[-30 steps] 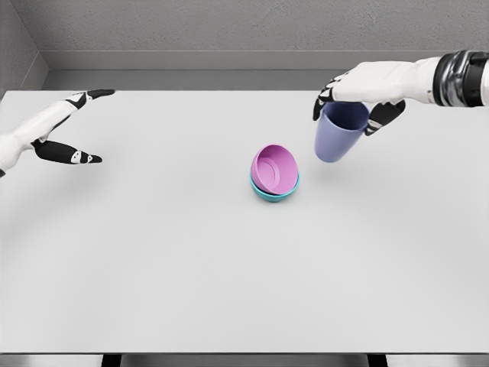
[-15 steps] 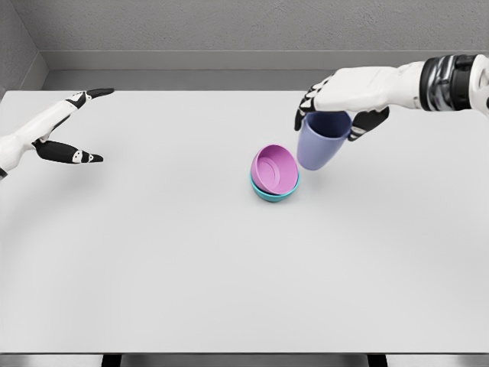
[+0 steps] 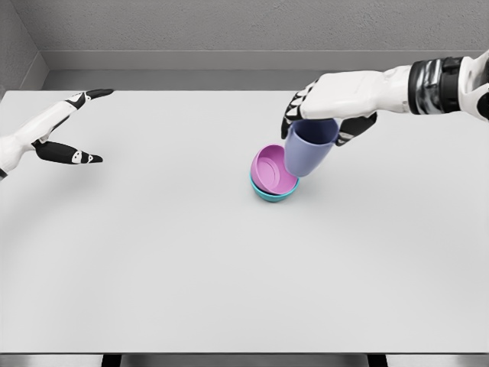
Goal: Stacking bowl and cup with both arms
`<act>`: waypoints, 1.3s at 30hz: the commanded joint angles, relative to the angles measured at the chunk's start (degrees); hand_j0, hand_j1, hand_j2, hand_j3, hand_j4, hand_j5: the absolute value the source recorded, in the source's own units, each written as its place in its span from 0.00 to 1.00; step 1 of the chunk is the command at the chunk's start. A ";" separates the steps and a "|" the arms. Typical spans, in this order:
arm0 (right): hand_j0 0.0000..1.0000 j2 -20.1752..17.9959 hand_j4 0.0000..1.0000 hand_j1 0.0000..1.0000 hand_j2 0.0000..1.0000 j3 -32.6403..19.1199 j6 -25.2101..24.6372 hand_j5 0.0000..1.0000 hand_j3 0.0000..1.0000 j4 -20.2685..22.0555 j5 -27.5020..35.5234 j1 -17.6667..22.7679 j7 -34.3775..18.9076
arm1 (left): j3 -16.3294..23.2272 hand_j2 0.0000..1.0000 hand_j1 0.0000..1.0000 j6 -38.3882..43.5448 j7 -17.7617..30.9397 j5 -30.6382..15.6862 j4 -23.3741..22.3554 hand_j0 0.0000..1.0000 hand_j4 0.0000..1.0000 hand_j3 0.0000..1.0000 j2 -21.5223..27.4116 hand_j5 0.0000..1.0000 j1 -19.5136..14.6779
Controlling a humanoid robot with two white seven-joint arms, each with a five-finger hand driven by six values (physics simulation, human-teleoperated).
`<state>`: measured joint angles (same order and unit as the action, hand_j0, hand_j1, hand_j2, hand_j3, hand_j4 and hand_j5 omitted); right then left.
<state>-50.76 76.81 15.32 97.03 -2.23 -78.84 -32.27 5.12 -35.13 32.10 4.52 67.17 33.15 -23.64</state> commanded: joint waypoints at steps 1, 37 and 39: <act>0.71 0.66 0.71 0.71 0.71 -0.08 0.06 0.71 0.71 0.00 0.12 0.00 0.11 | -0.02 1.00 1.00 0.13 -0.02 -0.47 -0.02 1.00 1.00 1.00 -0.02 1.00 0.00; 0.71 4.79 0.71 0.71 0.71 0.27 -0.90 0.71 0.71 -1.05 -0.67 1.41 0.02 | -0.02 1.00 1.00 0.13 -0.02 -0.47 -0.28 1.00 1.00 1.00 -0.90 1.00 -0.09; 0.70 4.79 0.70 0.70 0.70 0.27 -0.90 0.70 0.70 -1.14 -0.76 1.49 0.02 | -0.02 1.00 1.00 0.13 -0.02 -0.47 -0.28 1.00 1.00 1.00 -0.90 1.00 -0.09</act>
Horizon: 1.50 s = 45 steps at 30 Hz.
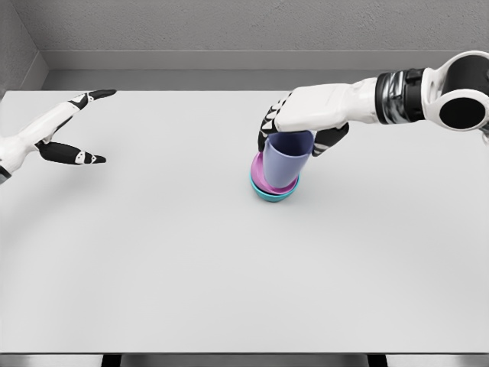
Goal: Stacking bowl and cup with both arms
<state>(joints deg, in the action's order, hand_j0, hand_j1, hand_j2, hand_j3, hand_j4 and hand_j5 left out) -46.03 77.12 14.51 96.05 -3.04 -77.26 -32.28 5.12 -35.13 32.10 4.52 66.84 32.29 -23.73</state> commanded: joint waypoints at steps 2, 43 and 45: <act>0.70 0.33 0.70 0.70 0.70 -0.04 -0.10 0.70 0.70 -0.52 0.05 0.09 0.02 | -0.02 1.00 1.00 0.13 -0.02 -0.48 0.14 1.00 1.00 1.00 -0.03 1.00 0.00; 1.00 2.44 1.00 1.00 1.00 -0.04 -0.10 1.00 1.00 -4.47 -0.74 1.23 -0.15 | -0.02 1.00 1.00 0.13 0.06 -0.57 0.49 1.00 1.00 1.00 -0.65 1.00 0.00; 1.00 2.35 1.00 1.00 1.00 -0.13 -0.10 1.00 1.00 -4.56 -0.74 1.23 -0.24 | -0.02 1.00 1.00 0.13 -0.02 -0.57 0.49 1.00 1.00 1.00 -0.65 1.00 0.00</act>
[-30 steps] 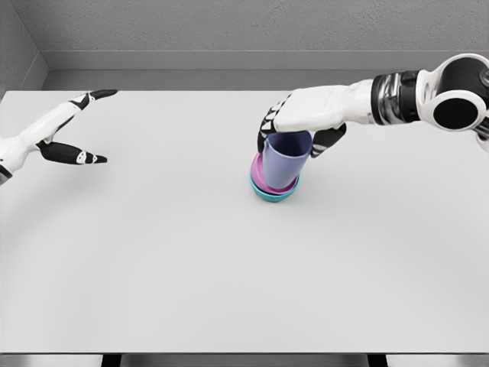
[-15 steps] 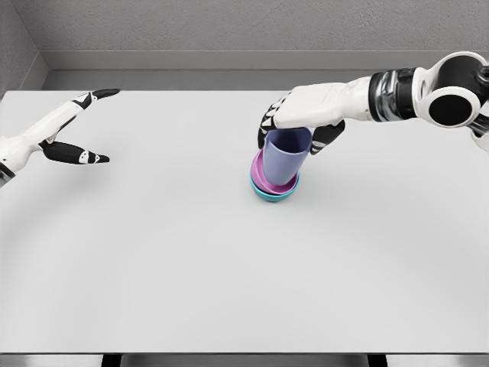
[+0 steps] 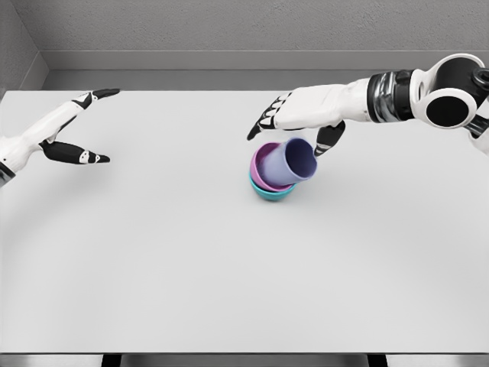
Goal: Stacking bowl and cup with both arms
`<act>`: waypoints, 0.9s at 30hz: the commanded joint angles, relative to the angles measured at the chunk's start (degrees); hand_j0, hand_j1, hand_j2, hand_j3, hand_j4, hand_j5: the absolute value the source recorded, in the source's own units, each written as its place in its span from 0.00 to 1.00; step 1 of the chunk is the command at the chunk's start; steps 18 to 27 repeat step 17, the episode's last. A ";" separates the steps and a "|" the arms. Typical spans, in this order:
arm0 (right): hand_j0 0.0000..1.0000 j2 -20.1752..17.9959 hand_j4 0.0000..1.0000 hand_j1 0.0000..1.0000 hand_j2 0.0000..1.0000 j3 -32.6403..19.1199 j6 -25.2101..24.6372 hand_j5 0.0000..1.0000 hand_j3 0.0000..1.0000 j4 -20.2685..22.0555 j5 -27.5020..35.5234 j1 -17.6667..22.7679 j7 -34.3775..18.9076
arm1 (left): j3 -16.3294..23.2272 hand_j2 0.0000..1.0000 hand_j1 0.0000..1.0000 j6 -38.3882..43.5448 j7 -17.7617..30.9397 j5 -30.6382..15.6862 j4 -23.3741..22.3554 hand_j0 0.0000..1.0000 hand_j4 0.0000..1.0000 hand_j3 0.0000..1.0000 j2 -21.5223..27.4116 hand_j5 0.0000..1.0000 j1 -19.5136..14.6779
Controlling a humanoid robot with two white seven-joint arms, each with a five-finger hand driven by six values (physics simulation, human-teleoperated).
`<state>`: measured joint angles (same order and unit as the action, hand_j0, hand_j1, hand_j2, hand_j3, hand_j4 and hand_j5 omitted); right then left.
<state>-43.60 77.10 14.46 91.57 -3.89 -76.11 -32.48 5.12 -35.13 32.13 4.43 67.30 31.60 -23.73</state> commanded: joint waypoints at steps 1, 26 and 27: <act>1.00 -0.35 1.00 1.00 1.00 -0.11 -0.05 1.00 1.00 -0.16 0.11 0.09 -0.13 | -0.02 1.00 1.00 0.13 -0.05 -0.47 0.03 1.00 1.00 1.00 0.04 1.00 0.00; 1.00 -19.86 1.00 1.00 1.00 -0.20 11.91 1.00 1.00 -10.79 0.72 1.76 -0.39 | -0.63 1.00 1.00 0.13 0.39 -0.65 0.03 1.00 1.00 1.00 -0.05 1.00 0.18; 1.00 -19.86 1.00 1.00 1.00 -0.20 11.91 1.00 1.00 -10.79 0.72 1.76 -0.39 | -0.63 1.00 1.00 0.13 0.39 -0.65 0.03 1.00 1.00 1.00 -0.05 1.00 0.18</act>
